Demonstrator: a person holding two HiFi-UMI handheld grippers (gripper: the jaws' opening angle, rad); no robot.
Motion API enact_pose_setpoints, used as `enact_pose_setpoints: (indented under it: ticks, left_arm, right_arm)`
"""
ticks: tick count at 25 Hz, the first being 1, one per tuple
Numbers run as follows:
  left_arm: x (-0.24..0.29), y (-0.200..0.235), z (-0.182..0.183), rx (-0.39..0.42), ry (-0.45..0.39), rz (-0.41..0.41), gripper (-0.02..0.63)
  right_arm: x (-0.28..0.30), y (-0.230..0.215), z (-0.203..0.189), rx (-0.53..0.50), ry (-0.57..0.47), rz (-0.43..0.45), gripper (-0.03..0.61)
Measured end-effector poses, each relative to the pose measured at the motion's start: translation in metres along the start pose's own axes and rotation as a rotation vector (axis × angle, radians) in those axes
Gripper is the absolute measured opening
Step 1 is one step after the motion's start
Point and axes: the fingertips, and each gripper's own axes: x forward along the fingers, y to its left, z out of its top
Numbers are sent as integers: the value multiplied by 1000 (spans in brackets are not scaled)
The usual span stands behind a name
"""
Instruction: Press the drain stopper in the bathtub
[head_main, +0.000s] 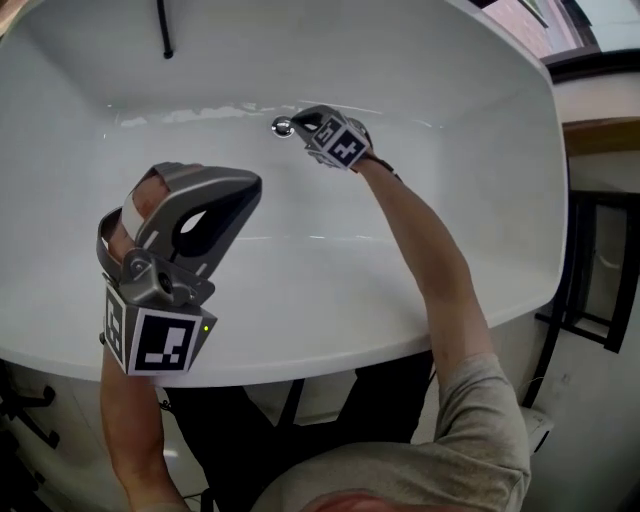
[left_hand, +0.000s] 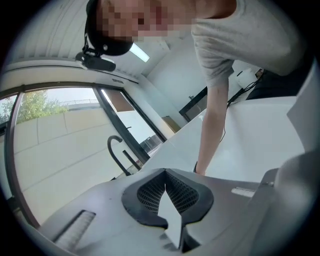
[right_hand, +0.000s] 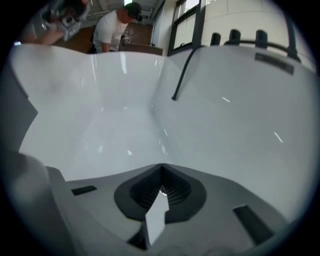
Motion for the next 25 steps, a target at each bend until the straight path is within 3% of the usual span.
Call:
enact_pose_setpoints:
  ticks: [4,7,10,17,21,25]
  left_arm:
    - [8,13,-13,-30,-29,63,8]
    - [8,22,10,-24,-22,106,9]
    - [-11,29,72,-72,-83,128,8]
    - [-103,52,227,-202,-269,252,8]
    - [-147,39,299,-208,-337,264,9]
    - [-186,15,362,-169,-404,263,9]
  right_arm:
    - [-154,9,71,11,-200,15,0]
    - [-276,46,134,-68,-335,20,0]
    - [-379,86,173,-153,-417,11,0]
    - [-570,174,246,-224,-694,-132,0]
    - [-630,241,260,-244,-795,-156,0]
    - [-665,297,259,-306,-828,-165,0]
